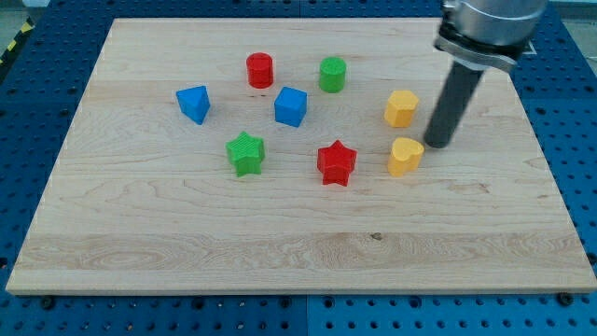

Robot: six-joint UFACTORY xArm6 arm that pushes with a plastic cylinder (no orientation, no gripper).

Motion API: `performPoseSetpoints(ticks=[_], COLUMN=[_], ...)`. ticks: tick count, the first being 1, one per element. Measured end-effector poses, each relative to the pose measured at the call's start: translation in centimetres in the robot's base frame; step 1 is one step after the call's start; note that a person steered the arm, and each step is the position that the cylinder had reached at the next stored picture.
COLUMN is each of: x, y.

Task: Push the yellow hexagon top right of the green circle

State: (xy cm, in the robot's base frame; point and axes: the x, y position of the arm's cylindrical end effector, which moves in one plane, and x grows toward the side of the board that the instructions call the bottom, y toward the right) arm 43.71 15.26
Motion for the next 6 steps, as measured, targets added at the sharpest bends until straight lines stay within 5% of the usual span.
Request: performPoseSetpoints(ticks=[6], x=[-11.8], y=[-11.2])
